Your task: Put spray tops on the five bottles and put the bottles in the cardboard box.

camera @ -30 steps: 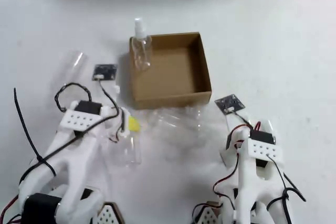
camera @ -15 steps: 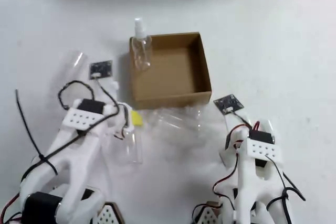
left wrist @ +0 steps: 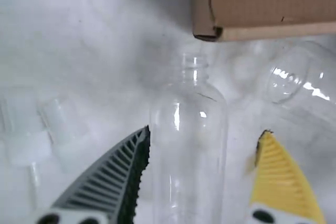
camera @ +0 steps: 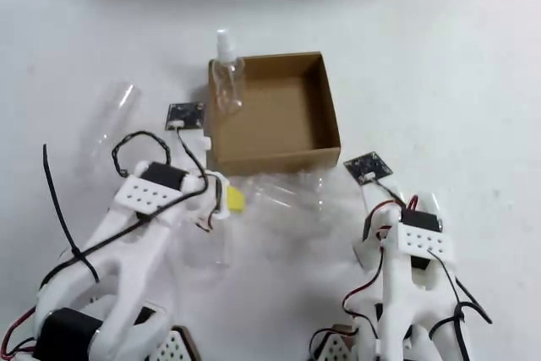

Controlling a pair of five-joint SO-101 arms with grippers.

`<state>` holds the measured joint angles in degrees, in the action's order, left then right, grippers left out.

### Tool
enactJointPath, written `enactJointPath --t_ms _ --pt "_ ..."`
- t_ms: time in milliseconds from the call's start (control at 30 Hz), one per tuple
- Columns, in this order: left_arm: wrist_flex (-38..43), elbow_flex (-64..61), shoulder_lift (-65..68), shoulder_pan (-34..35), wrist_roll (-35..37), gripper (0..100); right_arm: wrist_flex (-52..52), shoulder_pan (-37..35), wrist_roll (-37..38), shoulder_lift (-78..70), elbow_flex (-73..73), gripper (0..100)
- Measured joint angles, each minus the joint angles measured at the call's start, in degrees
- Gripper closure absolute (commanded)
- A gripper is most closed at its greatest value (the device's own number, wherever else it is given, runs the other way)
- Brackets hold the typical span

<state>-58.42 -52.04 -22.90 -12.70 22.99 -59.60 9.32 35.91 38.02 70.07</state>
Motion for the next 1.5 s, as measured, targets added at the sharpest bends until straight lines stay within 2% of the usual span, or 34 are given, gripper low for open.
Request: enactJointPath --t_ms 333,667,767,900,1000,1200,1367,1500 --pt "1.58 0.35 8.00 0.09 0.00 69 0.00 0.00 0.00 0.00 0.00 98.3" --pt "3.34 0.35 8.18 0.35 -0.09 70 0.00 0.09 0.00 0.00 0.00 98.3" --pt "3.34 0.35 8.18 0.35 -0.09 78 0.00 -0.09 0.00 0.00 0.00 98.3" --pt "3.34 0.35 8.18 0.35 0.00 98 0.00 -0.18 0.00 0.00 0.00 98.3" --pt "3.34 0.35 8.18 0.18 0.09 94 0.00 -0.18 0.00 0.00 0.00 98.3" --pt "3.34 1.05 8.18 0.26 -0.26 97 0.00 -0.18 0.00 0.00 0.00 98.3" --pt "3.34 1.23 8.18 1.14 -9.49 98 0.00 -0.18 0.00 0.00 0.00 98.3" --pt "3.34 1.23 8.18 5.54 -17.85 98 0.00 -0.18 0.00 0.00 0.00 98.3"
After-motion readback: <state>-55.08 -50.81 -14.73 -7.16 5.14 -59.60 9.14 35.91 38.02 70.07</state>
